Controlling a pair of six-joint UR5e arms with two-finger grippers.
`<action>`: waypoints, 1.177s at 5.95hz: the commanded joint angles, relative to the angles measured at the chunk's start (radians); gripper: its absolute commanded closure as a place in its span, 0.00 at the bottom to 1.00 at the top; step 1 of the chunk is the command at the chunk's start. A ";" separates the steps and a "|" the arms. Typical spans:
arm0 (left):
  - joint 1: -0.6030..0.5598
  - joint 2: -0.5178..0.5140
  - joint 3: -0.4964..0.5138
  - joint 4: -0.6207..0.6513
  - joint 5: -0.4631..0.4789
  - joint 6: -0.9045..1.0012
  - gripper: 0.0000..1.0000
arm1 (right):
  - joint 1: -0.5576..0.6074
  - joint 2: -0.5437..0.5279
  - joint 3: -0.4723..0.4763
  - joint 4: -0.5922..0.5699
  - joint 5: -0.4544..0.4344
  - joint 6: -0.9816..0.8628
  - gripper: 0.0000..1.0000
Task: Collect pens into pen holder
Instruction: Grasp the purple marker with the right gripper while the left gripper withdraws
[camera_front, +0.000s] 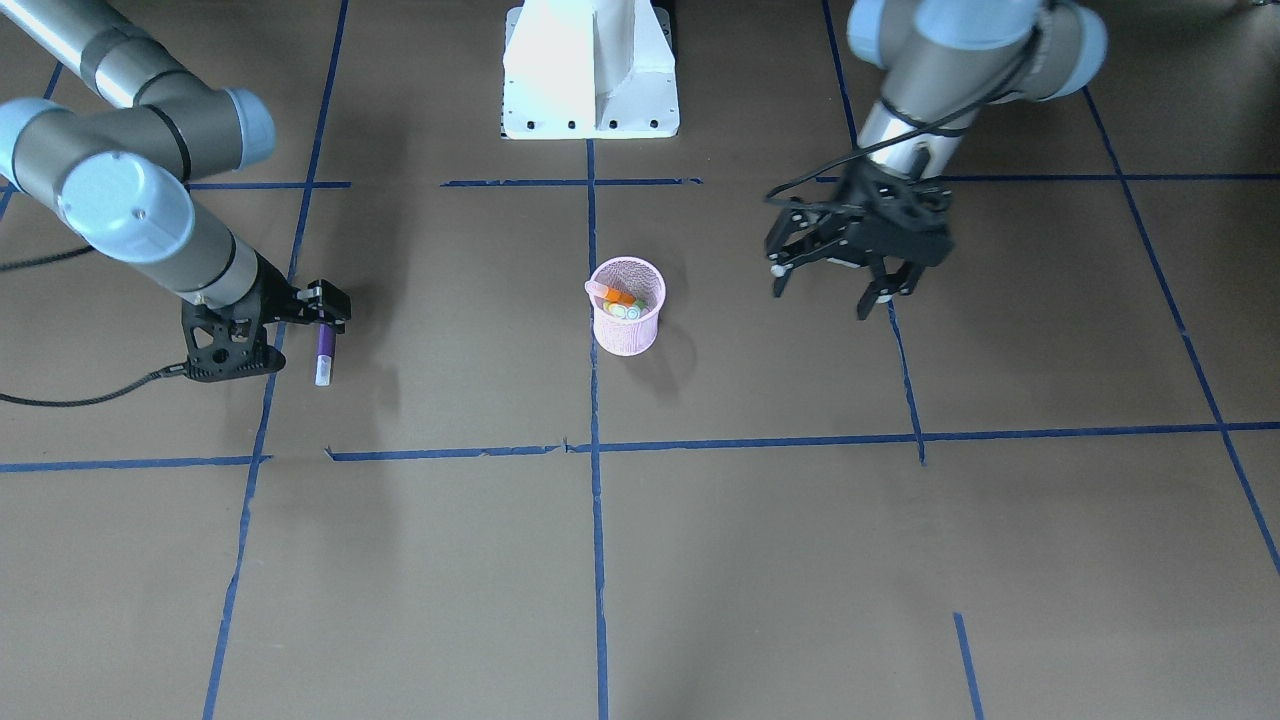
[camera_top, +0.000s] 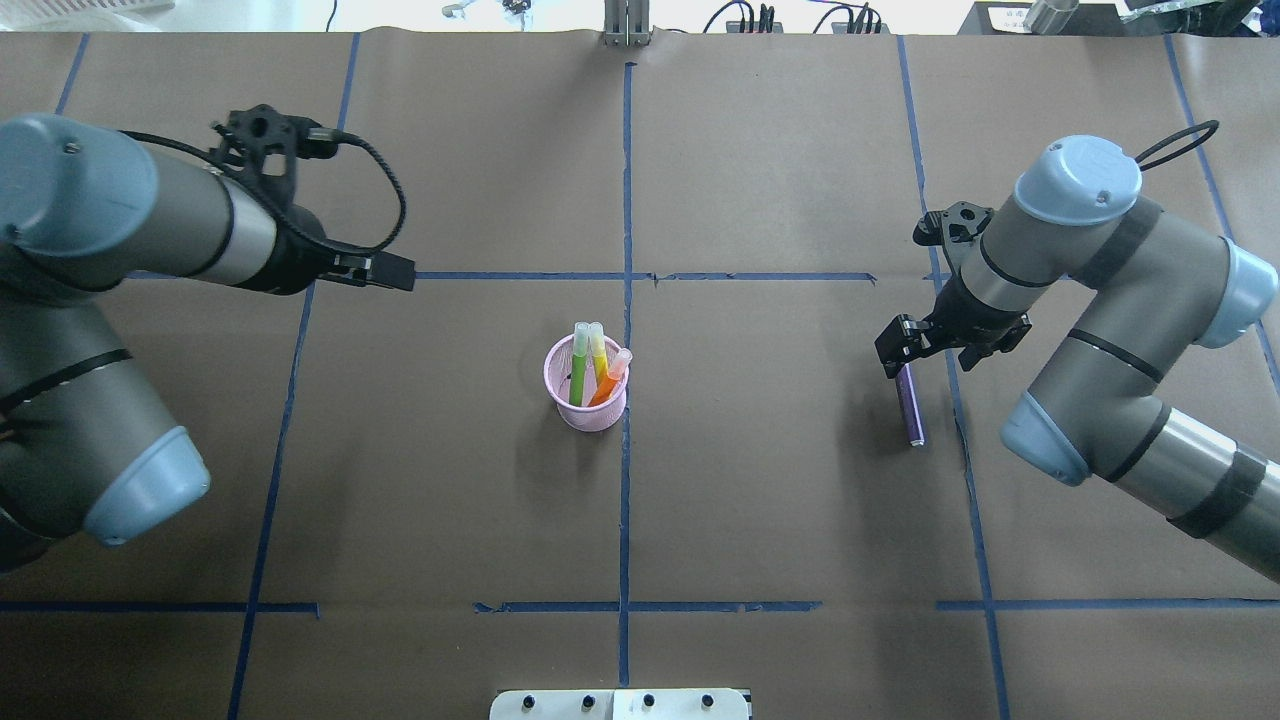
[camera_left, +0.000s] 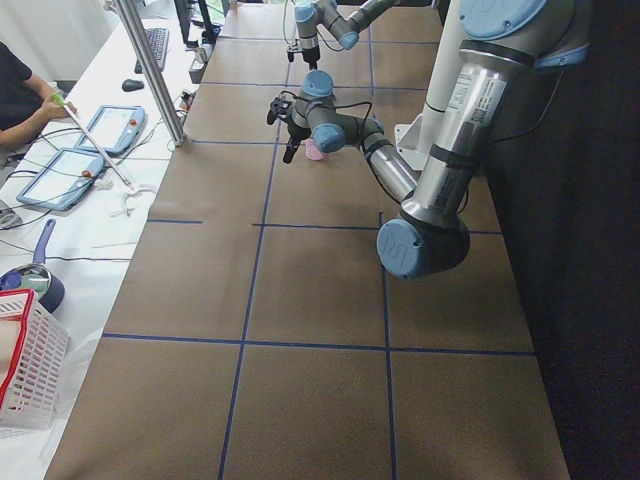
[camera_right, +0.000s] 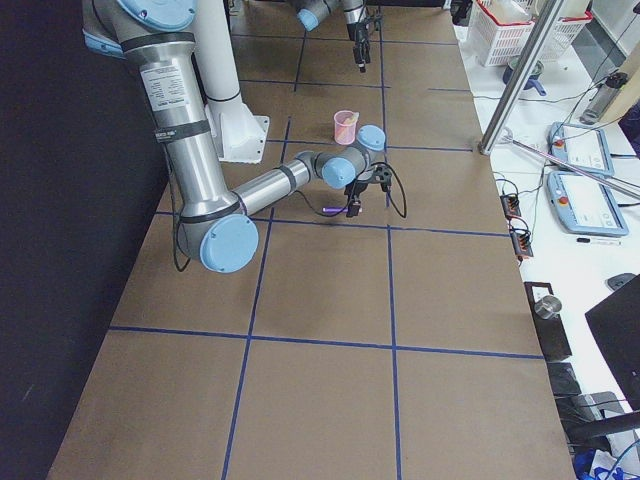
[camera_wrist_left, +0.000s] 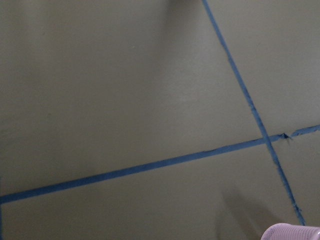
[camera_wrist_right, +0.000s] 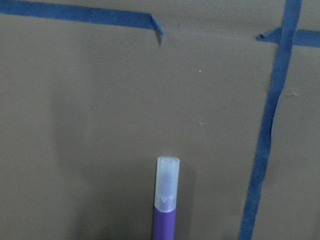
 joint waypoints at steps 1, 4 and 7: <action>-0.027 0.028 -0.024 -0.001 -0.019 -0.057 0.00 | 0.001 0.070 -0.047 -0.098 0.031 -0.027 0.11; -0.027 0.028 -0.030 -0.001 -0.017 -0.074 0.00 | -0.035 0.078 -0.050 -0.151 0.016 -0.029 0.35; -0.025 0.028 -0.035 -0.001 -0.016 -0.082 0.00 | -0.039 0.078 -0.061 -0.149 0.016 -0.029 0.53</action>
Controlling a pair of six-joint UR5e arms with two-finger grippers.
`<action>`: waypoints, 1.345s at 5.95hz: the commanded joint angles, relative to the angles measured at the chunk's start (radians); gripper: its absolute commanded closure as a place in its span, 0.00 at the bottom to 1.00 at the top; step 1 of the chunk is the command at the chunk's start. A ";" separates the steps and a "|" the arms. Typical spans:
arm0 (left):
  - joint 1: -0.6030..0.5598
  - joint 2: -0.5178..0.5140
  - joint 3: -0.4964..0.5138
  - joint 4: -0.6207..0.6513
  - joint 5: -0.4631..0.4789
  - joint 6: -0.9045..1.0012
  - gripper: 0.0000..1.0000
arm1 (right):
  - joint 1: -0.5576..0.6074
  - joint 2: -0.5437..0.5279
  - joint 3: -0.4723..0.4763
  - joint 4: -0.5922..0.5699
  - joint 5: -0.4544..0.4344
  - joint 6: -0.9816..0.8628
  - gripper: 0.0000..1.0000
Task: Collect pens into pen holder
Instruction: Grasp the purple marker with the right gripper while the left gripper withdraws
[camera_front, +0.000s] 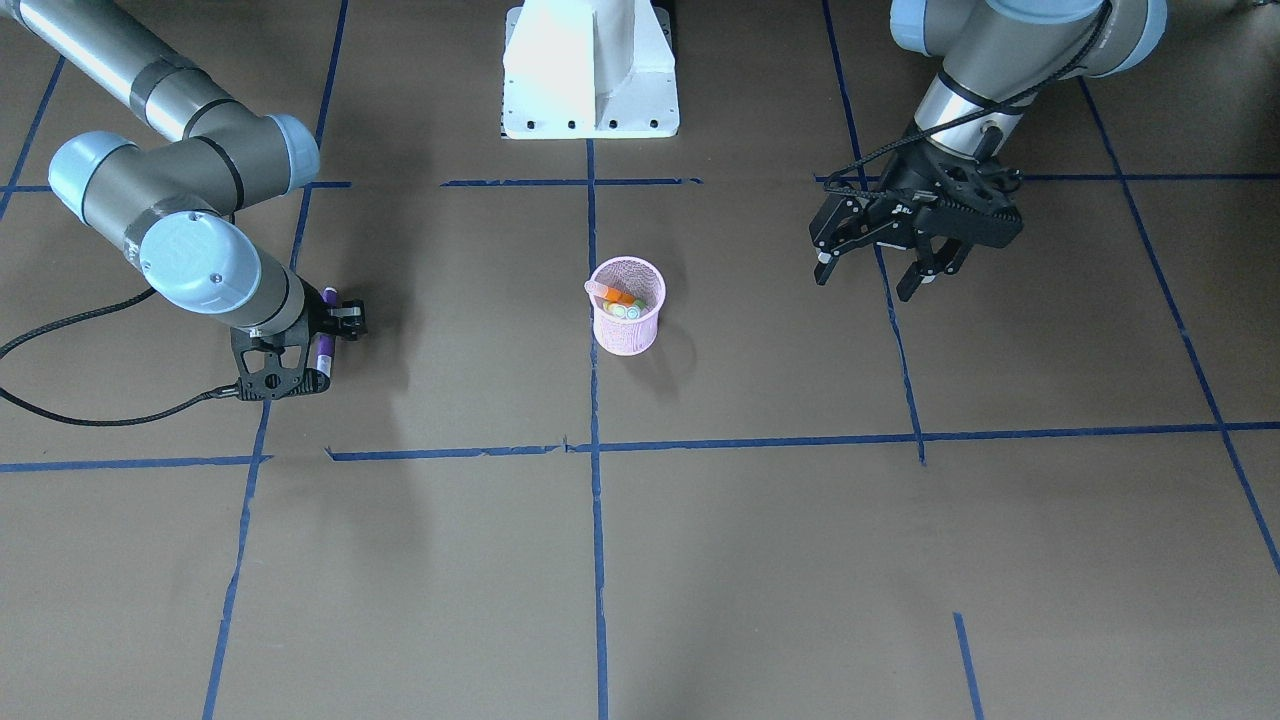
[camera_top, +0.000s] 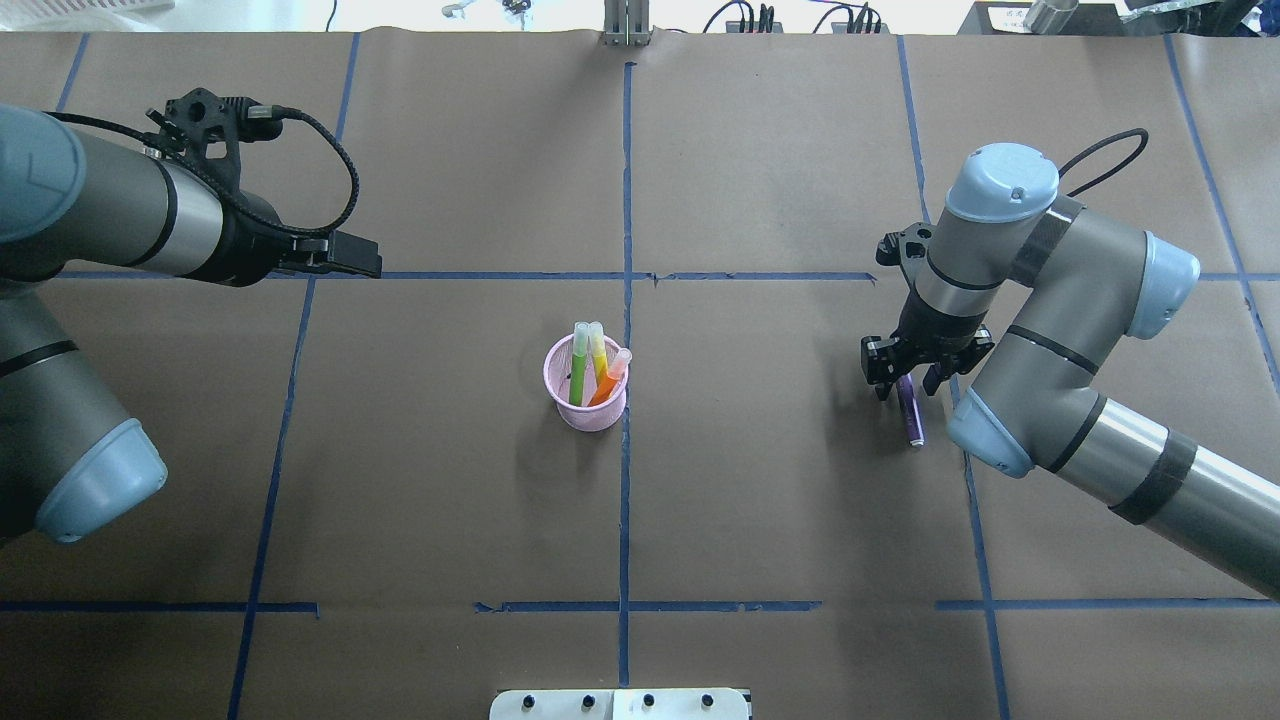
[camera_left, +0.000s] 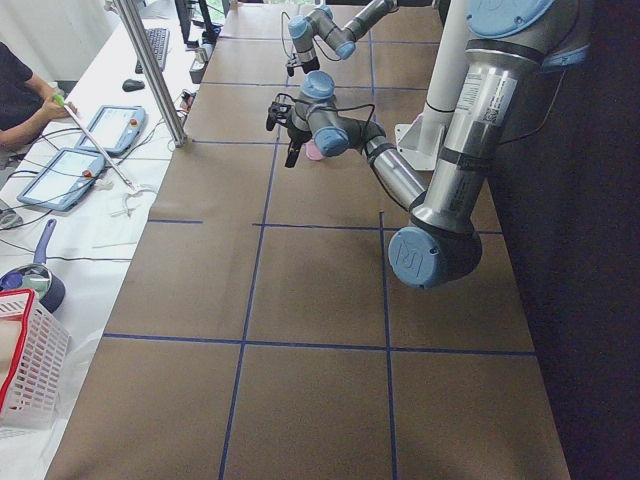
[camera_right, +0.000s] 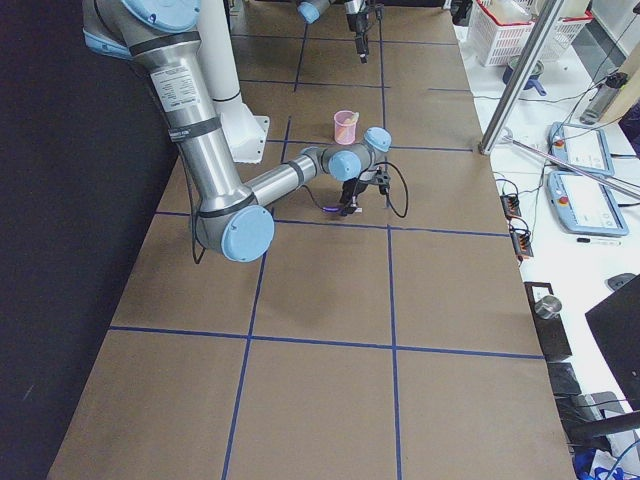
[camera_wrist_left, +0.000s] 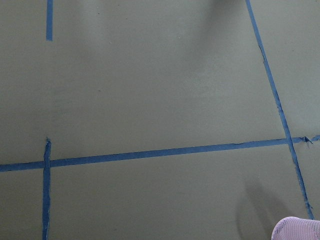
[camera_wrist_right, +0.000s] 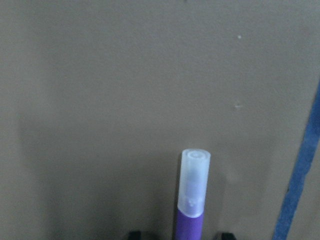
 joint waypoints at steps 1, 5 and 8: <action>-0.001 0.000 -0.001 0.000 -0.001 -0.001 0.00 | 0.006 -0.001 -0.003 0.000 0.003 -0.001 0.87; -0.001 0.002 -0.004 -0.009 0.000 0.002 0.00 | 0.049 0.013 0.086 -0.003 0.017 0.036 1.00; -0.001 0.002 -0.012 -0.011 0.000 0.003 0.00 | -0.169 0.059 0.349 0.003 -0.438 0.314 1.00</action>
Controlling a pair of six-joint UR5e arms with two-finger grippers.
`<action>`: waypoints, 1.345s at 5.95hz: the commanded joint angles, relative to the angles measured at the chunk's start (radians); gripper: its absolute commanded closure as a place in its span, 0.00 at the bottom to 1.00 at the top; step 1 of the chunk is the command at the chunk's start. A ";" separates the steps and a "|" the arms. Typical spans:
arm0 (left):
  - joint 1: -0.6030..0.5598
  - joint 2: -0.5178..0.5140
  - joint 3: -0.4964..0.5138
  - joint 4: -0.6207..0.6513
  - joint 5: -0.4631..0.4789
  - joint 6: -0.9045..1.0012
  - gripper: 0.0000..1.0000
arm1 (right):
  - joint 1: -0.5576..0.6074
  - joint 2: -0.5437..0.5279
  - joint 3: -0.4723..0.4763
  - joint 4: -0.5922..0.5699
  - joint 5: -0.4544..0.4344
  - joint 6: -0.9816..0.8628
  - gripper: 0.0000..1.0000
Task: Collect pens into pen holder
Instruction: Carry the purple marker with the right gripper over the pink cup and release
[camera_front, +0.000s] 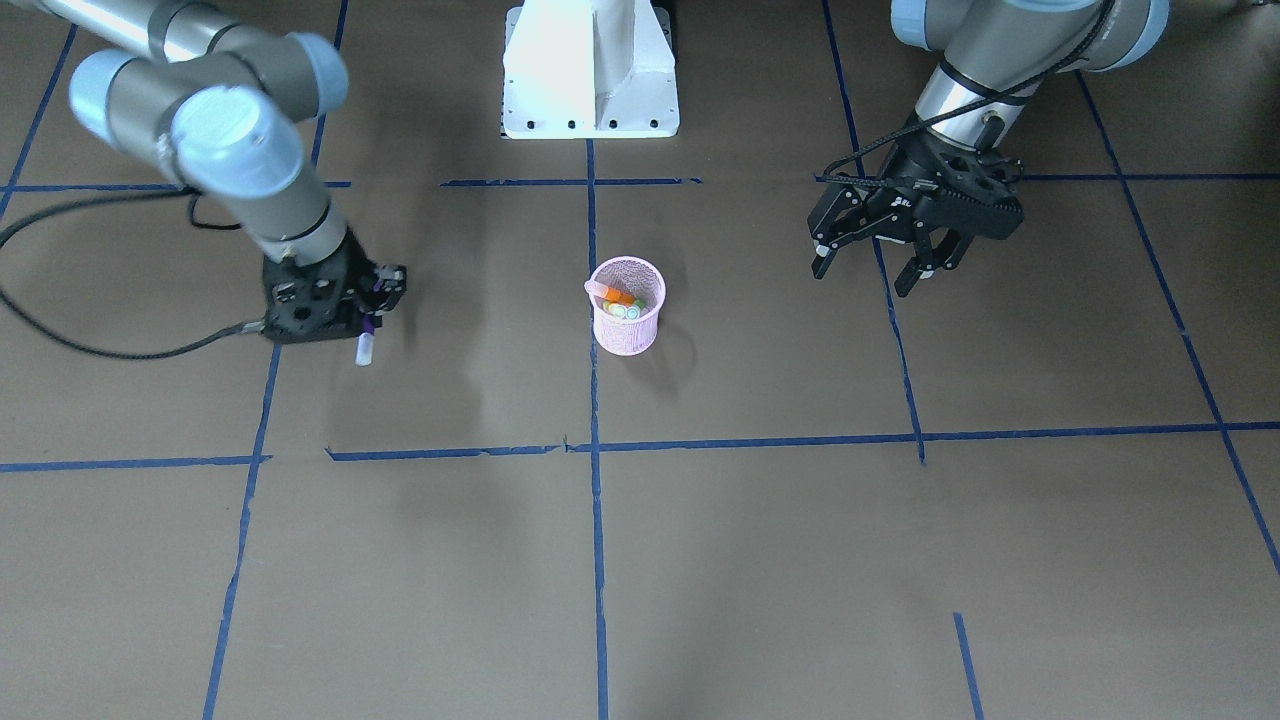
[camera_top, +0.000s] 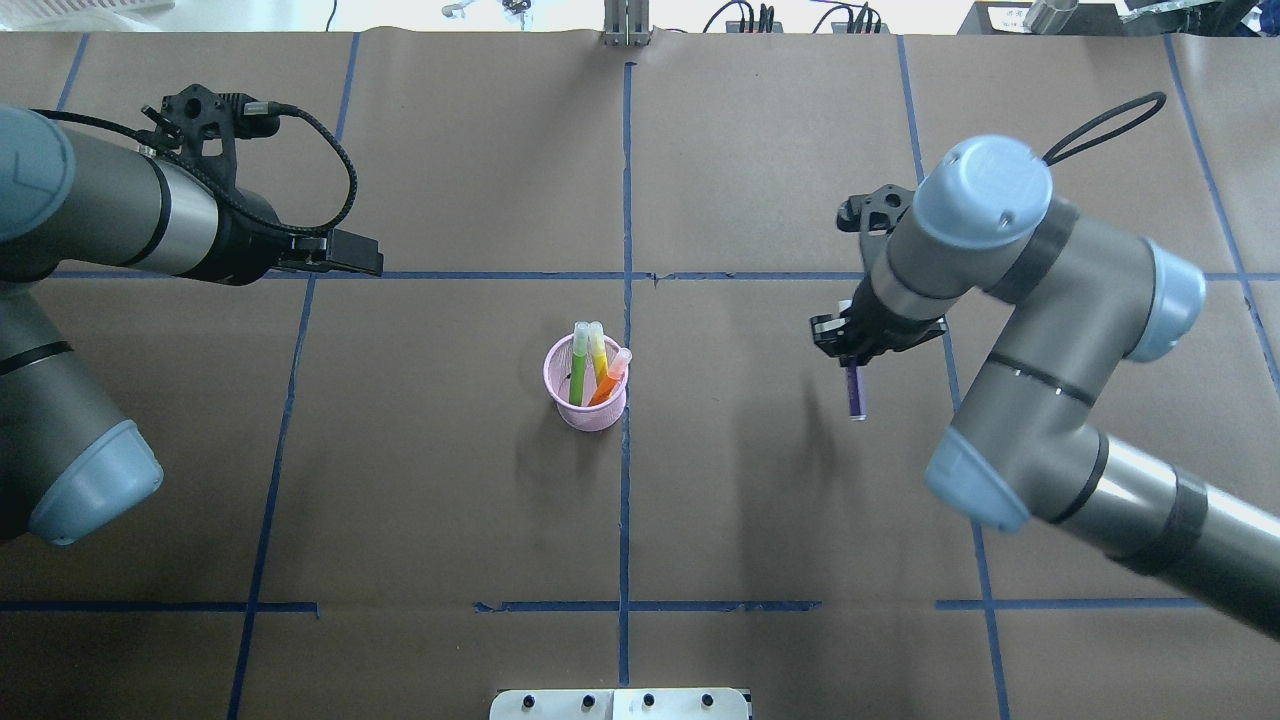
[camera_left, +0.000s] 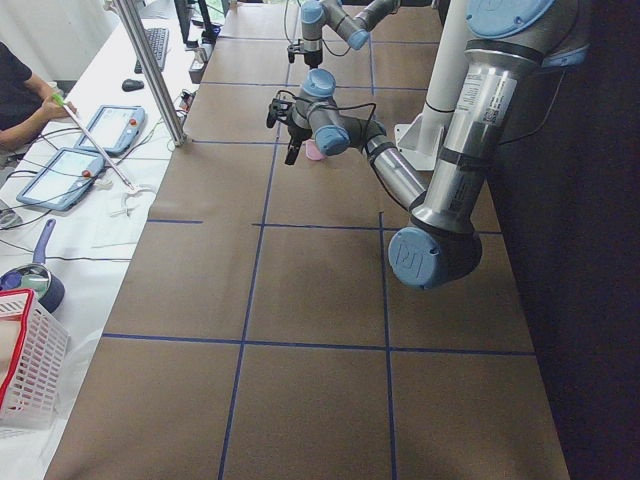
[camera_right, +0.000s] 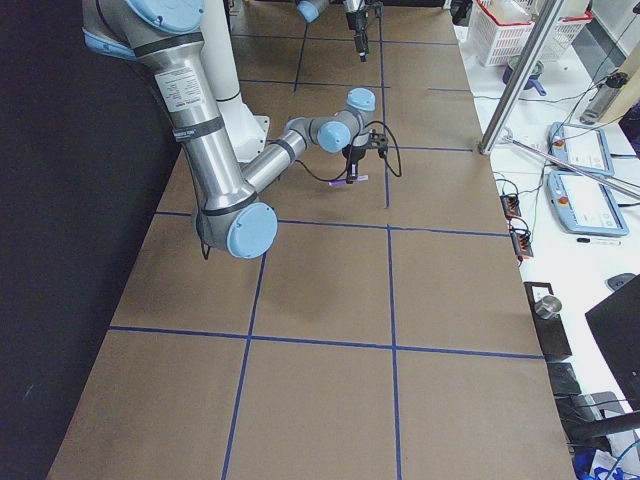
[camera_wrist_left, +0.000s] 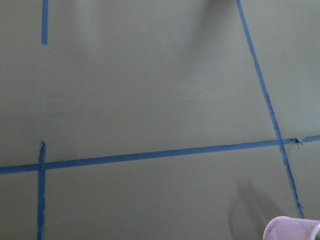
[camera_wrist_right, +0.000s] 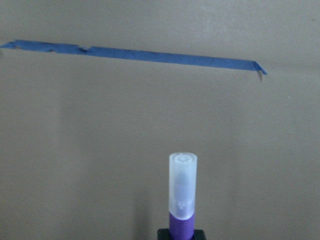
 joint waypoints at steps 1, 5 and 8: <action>0.000 0.000 0.002 0.001 0.000 -0.001 0.00 | -0.101 0.058 0.135 0.001 -0.227 0.116 1.00; 0.000 0.000 0.006 0.001 0.000 -0.001 0.00 | -0.390 0.109 0.056 0.310 -0.807 0.099 1.00; 0.001 0.000 0.011 -0.001 0.000 -0.001 0.00 | -0.426 0.131 -0.119 0.692 -0.935 -0.064 1.00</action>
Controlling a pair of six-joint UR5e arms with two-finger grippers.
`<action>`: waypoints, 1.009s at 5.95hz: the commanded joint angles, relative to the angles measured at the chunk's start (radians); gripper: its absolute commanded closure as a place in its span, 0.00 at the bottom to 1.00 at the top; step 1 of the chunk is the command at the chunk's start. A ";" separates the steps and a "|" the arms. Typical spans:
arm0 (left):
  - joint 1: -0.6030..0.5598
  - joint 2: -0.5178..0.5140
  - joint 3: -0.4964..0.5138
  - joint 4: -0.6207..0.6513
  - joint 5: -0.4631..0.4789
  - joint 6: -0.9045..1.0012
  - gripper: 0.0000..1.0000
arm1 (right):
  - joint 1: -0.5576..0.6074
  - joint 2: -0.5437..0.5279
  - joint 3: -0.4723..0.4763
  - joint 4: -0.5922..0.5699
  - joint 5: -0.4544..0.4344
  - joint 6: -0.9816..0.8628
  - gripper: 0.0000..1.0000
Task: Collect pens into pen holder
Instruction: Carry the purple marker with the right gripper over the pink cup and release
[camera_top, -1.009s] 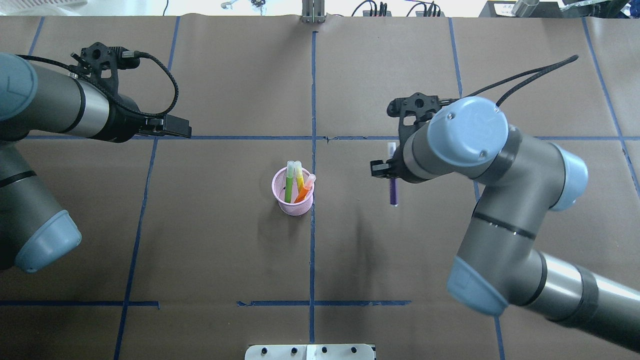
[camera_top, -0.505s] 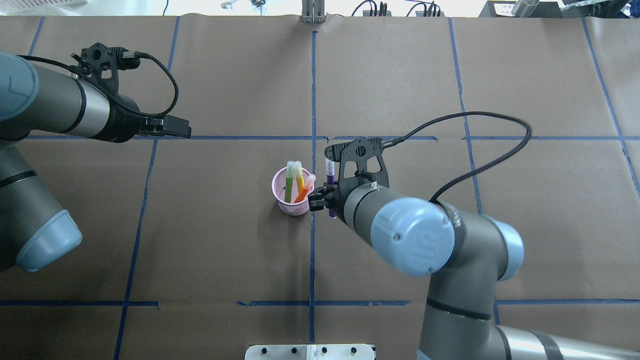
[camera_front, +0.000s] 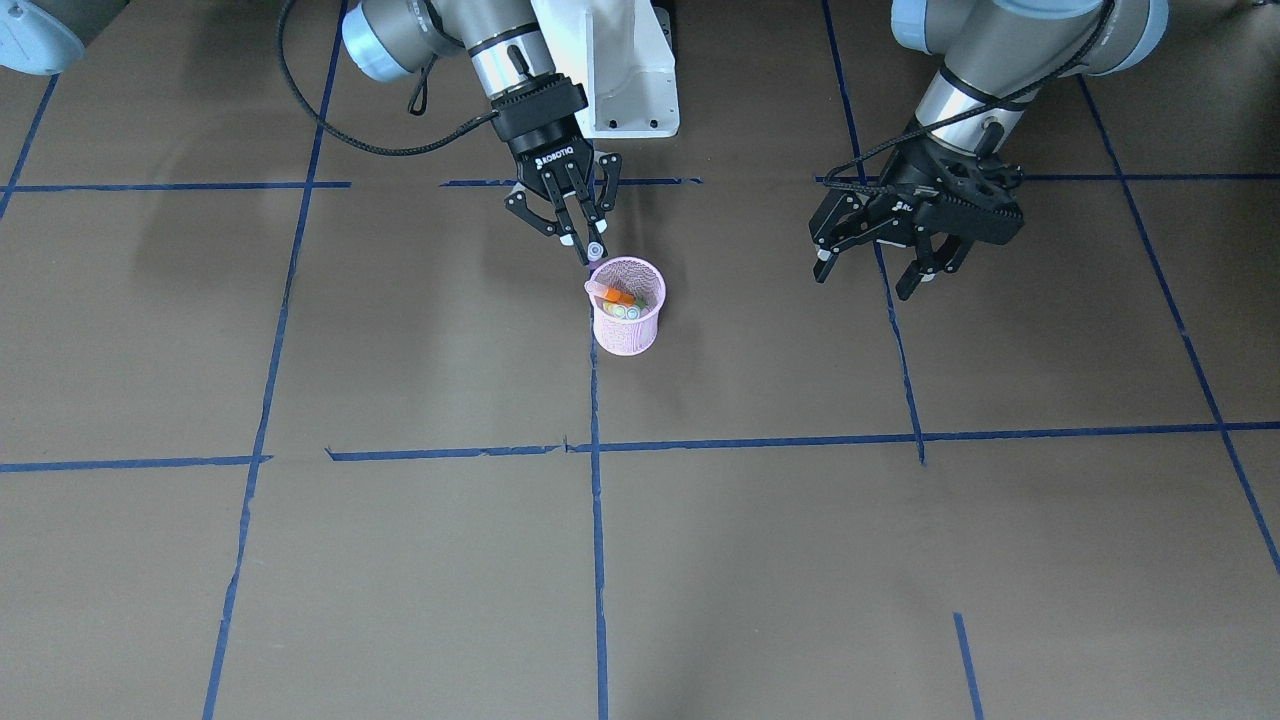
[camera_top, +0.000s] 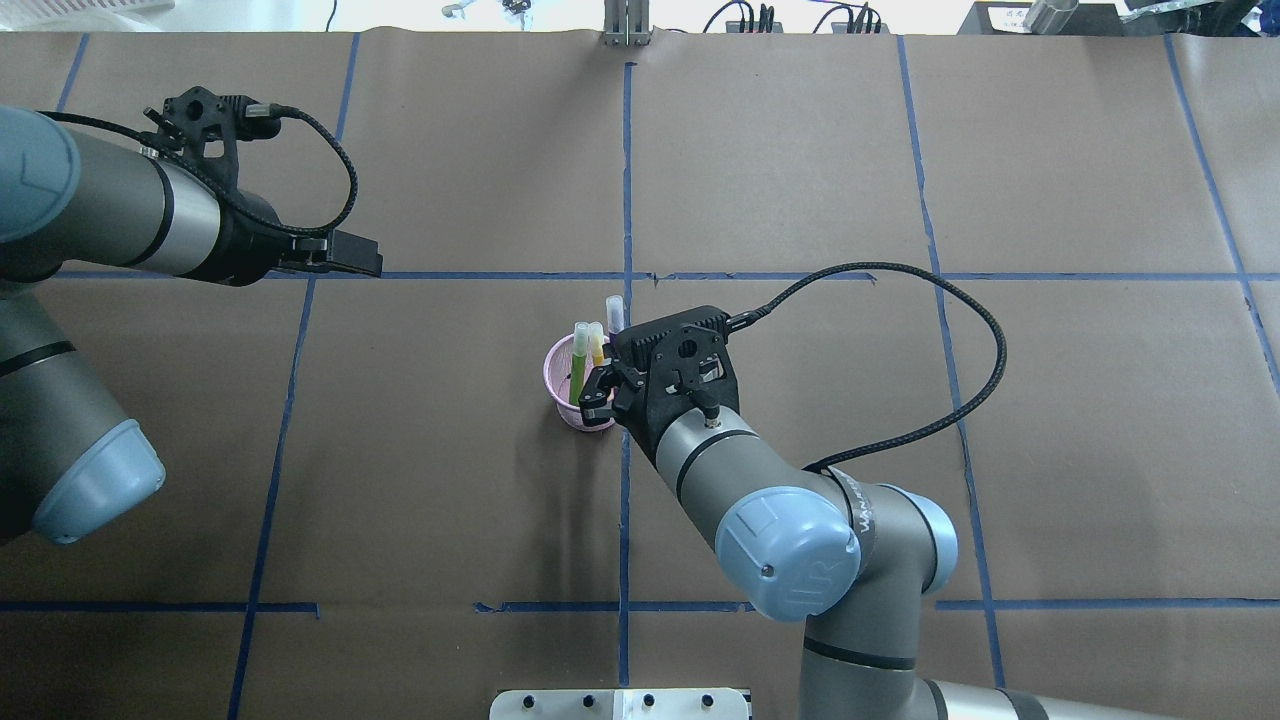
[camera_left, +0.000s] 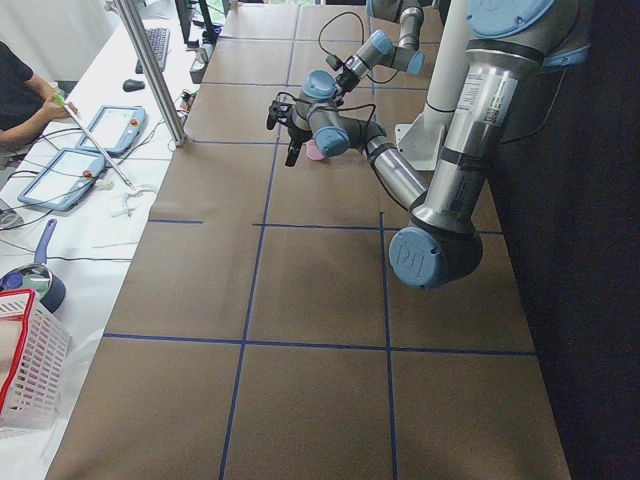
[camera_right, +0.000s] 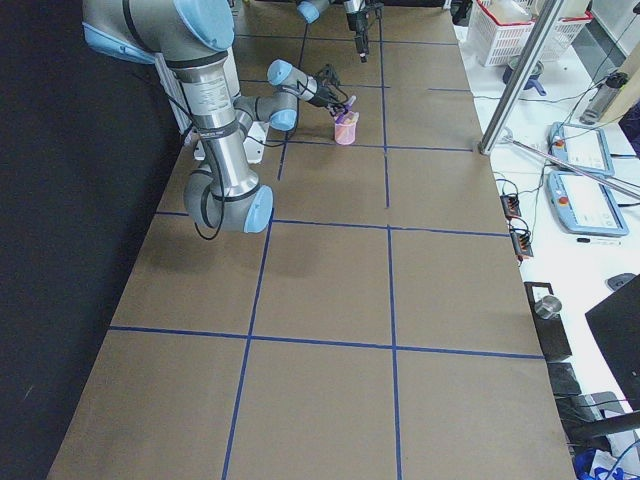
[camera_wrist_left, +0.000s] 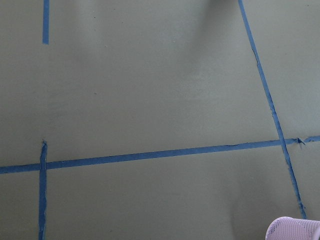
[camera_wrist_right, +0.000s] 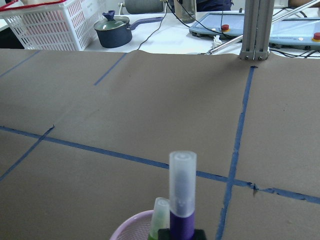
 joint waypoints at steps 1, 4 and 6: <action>0.001 0.000 0.004 0.000 0.000 0.000 0.00 | -0.012 0.016 -0.038 0.076 -0.021 -0.036 1.00; 0.003 0.000 0.007 0.000 0.000 0.000 0.00 | -0.012 0.031 -0.025 0.076 -0.021 -0.084 1.00; 0.003 0.000 0.009 -0.001 0.000 0.000 0.00 | -0.010 0.031 -0.044 0.077 -0.029 -0.088 1.00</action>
